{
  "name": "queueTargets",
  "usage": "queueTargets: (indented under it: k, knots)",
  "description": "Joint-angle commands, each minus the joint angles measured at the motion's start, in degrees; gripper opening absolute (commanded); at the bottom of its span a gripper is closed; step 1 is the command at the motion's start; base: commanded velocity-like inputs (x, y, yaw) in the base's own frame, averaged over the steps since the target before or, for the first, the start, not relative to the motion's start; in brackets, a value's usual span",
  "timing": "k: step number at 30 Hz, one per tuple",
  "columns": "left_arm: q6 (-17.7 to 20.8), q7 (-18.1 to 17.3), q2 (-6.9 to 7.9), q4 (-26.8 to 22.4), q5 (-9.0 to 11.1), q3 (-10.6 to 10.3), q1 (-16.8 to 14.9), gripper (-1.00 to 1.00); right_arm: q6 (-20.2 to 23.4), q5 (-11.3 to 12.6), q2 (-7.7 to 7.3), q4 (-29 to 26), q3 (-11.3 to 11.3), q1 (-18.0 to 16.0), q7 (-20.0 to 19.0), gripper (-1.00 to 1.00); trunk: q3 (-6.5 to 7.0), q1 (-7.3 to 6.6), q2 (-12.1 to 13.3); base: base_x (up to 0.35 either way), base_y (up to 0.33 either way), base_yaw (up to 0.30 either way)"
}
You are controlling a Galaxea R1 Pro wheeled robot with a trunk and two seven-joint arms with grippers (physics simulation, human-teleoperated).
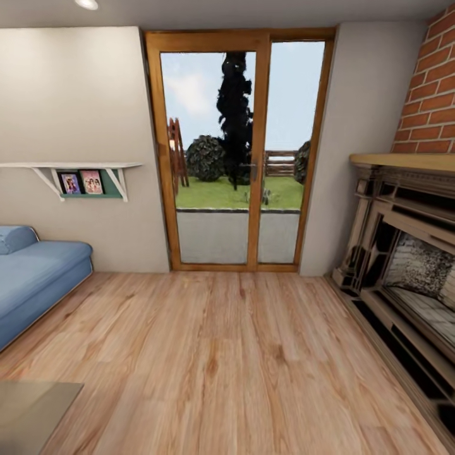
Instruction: Turn on the radio receiver that's on the table in the living room.
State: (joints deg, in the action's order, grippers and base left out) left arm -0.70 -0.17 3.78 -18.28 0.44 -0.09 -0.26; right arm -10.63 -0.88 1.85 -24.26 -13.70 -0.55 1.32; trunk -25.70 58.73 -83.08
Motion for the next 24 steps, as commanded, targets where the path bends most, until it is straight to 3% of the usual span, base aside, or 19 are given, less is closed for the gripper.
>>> queueTargets:
  k: [1, 10, 24]
  knots:
    - [0.0, 0.0, 0.0, 0.0, 0.0, 0.0, 0.0, 1.0, 0.0, 0.0, 0.0, 0.0, 0.0, 0.0, 0.0, 1.0, 0.0, 0.0, 0.0, 0.328, 0.0, 0.0]
    - [0.0, 0.0, 0.0, 0.0, 0.0, -0.02, 0.0, 1.0, 0.0, 0.0, 0.0, 0.0, -0.01, 0.0, 0.0, 1.0, 0.0, 0.0, 0.0, 0.254, 0.0, 0.0]
    - [0.0, 0.0, 0.0, 0.0, 0.0, -0.09, 0.0, 1.0, 0.0, 0.0, 0.0, 0.0, -0.01, 0.0, 0.0, 1.0, 0.0, 0.0, 0.0, 0.023, 0.0, 0.0]
